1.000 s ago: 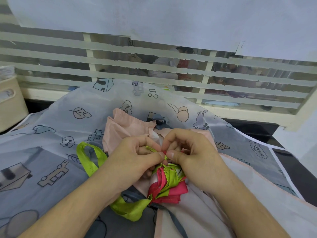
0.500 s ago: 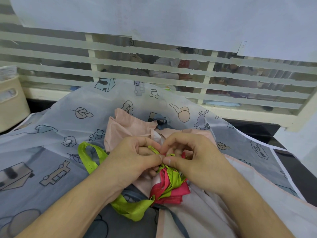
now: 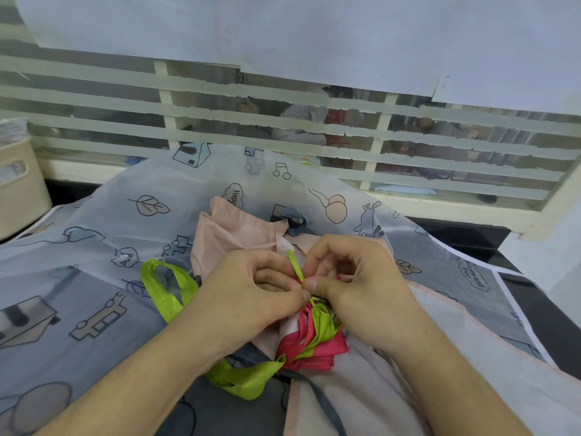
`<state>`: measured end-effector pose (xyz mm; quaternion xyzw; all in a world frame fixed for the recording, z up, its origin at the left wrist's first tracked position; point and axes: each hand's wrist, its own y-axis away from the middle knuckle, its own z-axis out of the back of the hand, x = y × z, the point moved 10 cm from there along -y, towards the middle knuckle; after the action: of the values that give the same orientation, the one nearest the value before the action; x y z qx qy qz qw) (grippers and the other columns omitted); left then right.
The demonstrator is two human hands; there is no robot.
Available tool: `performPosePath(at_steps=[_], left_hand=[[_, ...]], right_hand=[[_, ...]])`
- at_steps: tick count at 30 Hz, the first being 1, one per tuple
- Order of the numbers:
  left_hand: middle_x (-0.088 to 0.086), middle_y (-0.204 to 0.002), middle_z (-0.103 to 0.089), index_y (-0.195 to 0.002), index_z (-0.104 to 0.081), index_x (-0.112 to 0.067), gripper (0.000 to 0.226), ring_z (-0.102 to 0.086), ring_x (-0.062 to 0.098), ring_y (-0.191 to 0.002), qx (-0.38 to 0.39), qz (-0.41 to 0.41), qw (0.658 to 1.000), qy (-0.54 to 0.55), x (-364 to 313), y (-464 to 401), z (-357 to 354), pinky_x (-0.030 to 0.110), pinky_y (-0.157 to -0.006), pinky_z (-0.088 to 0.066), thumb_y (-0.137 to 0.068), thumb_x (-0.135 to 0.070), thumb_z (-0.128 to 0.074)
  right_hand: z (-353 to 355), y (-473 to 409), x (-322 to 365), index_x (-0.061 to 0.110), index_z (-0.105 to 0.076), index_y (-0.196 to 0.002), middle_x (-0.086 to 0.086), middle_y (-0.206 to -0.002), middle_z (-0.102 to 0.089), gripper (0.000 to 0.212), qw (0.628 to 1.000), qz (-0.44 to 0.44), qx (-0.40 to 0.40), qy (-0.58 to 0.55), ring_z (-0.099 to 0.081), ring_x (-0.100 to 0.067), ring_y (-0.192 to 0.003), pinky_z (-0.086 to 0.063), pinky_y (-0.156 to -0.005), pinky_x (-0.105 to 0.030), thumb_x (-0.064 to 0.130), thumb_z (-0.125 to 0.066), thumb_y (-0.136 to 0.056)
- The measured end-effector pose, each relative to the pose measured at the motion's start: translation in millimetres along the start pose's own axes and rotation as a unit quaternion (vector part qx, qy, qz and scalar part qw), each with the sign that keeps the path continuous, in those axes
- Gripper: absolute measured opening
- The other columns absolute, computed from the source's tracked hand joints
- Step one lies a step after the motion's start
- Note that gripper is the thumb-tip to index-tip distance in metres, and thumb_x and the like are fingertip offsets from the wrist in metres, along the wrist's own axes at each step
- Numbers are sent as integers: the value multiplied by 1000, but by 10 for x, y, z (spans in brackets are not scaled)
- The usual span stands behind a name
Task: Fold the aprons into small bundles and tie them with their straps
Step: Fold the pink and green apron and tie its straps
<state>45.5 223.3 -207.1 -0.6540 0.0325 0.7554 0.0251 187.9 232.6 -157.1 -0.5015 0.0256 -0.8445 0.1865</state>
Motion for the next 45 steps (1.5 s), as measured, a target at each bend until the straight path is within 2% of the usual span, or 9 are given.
performPosePath(at_steps=[3, 8, 14, 19, 24, 30, 35, 40, 45], left_hand=[[9, -82, -80, -91, -78, -19, 26, -75, 22, -76, -2, 2, 1000, -3, -1, 24, 26, 43, -84, -61, -71, -20, -95], [6, -75, -76, -84, -79, -16, 13, -67, 12, -65, -8, -9, 999, -46, -23, 18, 10, 32, -70, -58, -77, -17, -90], [4, -68, -69, -82, -82, -17, 5, -62, 14, -65, 37, 26, 999, -28, 56, 12, -55, 33, -70, -51, -82, -14, -79], [8, -80, -71, -85, -81, -11, 22, -61, 16, -77, 54, 46, 997, 11, 90, 9, -83, 34, -76, -46, -70, -25, -71], [7, -72, -61, -85, -76, -7, 42, -54, 17, -70, 82, 27, 996, -27, 43, 35, -133, 30, -68, -43, -75, -45, -90], [5, -68, -61, -81, -78, -13, 12, -57, 14, -66, 74, 12, 995, -60, 24, 12, -90, 33, -70, -46, -88, -22, -81], [8, -73, -75, -83, -81, -20, 6, -68, 19, -67, 46, -15, 994, -99, -46, 2, -8, 49, -77, -60, -89, -20, -80], [-3, -61, -68, -82, -77, -22, 10, -61, 5, -56, 3, -80, 983, -165, -181, 34, 69, 24, -58, -51, -91, -19, -77], [-10, -72, -67, -79, -70, -30, 14, -62, 6, -62, -43, -138, 959, -245, -295, 100, 87, 20, -56, -50, -91, -26, -76]], right_hand=[[12, 0, -5, 19, -71, -75, -6, -71, -68, 26, 1000, -3, -5, 1, -62, -24, -68, -46, -59, -20, -5, -80, -80], [-4, 6, 10, 19, -72, -74, -7, -71, -68, 27, 1000, -8, -6, -2, -60, -11, -64, -46, -59, -18, -6, -80, -80], [-17, 6, 25, 20, -74, -75, -4, -70, -68, 27, 1000, -4, -1, -1, -62, -13, -65, -47, -58, -18, -6, -78, -81], [3, 9, 24, 21, -75, -76, -2, -71, -70, 26, 1000, 1, -13, 7, -66, -21, -71, -49, -59, -18, -5, -79, -81], [16, 23, 38, 18, -76, -76, -4, -70, -72, 24, 1000, 2, -15, 3, -68, -20, -68, -51, -56, -18, -5, -79, -79], [10, 16, 23, 18, -76, -75, -4, -70, -72, 23, 1000, -9, -17, -3, -69, -21, -69, -54, -59, -22, -4, -82, -78], [23, 17, 35, 22, -77, -75, 3, -73, -71, 24, 999, 4, -21, 25, -67, -12, -69, -51, -61, -16, -2, -83, -79], [32, 19, 41, 27, -79, -75, 13, -79, -70, 22, 997, 14, -20, 72, -66, -6, -79, -51, -68, -17, 6, -84, -81], [25, 6, 37, 28, -77, -75, 12, -80, -67, 21, 993, 27, -27, 115, -63, -3, -83, -48, -68, -15, 10, -81, -84]])
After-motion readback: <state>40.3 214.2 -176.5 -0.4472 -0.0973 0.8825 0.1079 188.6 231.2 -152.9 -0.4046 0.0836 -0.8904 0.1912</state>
